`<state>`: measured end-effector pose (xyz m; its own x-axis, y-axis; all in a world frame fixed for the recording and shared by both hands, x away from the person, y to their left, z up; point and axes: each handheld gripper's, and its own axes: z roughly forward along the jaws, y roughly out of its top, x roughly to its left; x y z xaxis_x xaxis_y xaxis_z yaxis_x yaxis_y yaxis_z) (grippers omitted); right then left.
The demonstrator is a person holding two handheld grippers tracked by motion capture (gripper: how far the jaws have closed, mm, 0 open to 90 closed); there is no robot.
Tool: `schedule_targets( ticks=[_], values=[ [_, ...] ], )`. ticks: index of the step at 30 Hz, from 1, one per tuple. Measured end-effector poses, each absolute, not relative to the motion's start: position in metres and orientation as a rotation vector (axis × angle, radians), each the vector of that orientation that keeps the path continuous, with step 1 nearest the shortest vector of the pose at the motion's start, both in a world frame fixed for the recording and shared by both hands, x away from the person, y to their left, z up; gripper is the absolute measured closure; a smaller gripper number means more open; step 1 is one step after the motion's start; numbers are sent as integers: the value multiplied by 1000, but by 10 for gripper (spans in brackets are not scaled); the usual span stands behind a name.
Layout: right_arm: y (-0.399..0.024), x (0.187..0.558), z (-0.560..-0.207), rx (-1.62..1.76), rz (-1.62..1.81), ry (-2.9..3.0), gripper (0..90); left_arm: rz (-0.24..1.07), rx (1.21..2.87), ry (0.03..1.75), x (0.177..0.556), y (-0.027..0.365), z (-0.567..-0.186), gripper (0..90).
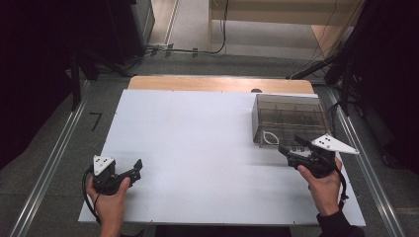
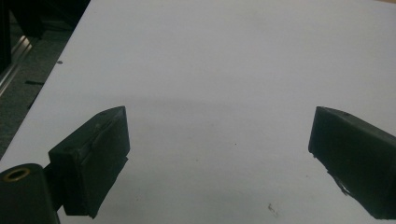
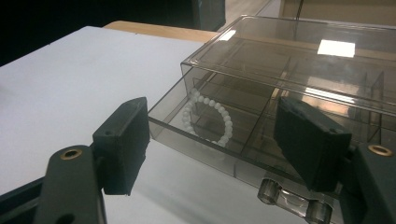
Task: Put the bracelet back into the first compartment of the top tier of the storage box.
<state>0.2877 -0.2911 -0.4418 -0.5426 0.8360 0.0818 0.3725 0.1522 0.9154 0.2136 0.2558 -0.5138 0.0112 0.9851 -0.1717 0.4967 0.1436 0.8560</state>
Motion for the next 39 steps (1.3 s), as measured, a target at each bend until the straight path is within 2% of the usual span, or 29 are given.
schedule_targets(
  ticks=[16, 39],
  values=[
    [-296, 273, -437, 1143, 1385, 1956, 259, 755, 1465, 1604, 213, 257, -514, 55],
    [-307, 258, -449, 1176, 1321, 1973, 258, 753, 1460, 1605, 212, 258, -513, 55]
  ],
)
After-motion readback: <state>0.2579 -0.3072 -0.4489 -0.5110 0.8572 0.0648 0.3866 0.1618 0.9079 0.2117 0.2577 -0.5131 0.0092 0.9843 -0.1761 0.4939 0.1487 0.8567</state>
